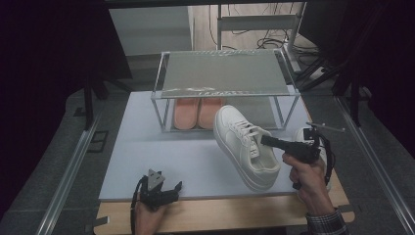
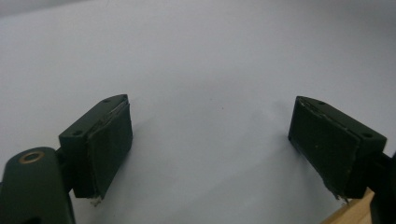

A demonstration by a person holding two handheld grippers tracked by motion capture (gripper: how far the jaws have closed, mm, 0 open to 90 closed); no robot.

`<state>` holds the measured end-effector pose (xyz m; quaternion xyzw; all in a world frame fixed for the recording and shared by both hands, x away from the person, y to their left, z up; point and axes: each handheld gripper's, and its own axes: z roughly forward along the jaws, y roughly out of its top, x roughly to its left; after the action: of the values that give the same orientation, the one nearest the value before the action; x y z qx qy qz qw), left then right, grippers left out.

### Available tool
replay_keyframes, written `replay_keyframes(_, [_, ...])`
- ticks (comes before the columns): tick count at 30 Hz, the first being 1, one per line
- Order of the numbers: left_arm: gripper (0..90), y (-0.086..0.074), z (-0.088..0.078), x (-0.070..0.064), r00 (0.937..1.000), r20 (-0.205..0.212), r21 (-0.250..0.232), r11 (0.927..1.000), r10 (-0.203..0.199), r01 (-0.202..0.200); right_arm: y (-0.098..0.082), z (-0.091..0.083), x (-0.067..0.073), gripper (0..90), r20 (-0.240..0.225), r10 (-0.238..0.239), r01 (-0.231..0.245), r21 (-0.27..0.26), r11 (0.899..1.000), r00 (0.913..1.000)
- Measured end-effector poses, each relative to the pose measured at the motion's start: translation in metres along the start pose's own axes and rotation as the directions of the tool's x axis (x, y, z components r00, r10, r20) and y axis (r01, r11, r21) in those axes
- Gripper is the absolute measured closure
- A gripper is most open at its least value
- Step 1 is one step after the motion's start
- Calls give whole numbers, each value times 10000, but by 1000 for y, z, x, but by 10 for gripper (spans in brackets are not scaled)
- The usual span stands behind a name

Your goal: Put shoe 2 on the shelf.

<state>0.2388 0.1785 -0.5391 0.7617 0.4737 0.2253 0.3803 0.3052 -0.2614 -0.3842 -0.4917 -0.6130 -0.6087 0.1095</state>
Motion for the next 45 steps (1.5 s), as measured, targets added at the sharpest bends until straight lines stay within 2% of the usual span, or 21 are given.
replay_keyframes(5, [137, 0, 0, 0, 10000, 13, -1, 10000, 0, 0, 10, 3, 10, 814, -144, -101, 100, -72, 9999, 9998])
replay_keyframes(16, [137, 0, 0, 0, 10000, 19, 13, 10000, 1, -1, 34, 16, 27, 814, -753, 157, -188, -413, 9990, 9970])
replay_keyframes(20, [137, 0, 0, 0, 10000, 19, 12, 10000, -1, 1, 44, 24, 33, 814, -812, 174, -219, -554, 9982, 9965])
replay_keyframes(28, [137, 0, 0, 0, 10000, 24, -3, 10000, -14, 14, 66, 42, 37, 814, -604, 267, -320, -876, 9956, 9978])
replay_keyframes(45, [136, 0, 0, 0, 10000, 28, 15, 10000, 7, -7, 102, 86, 30, 813, 93, 806, -784, -1423, 9867, 9967])
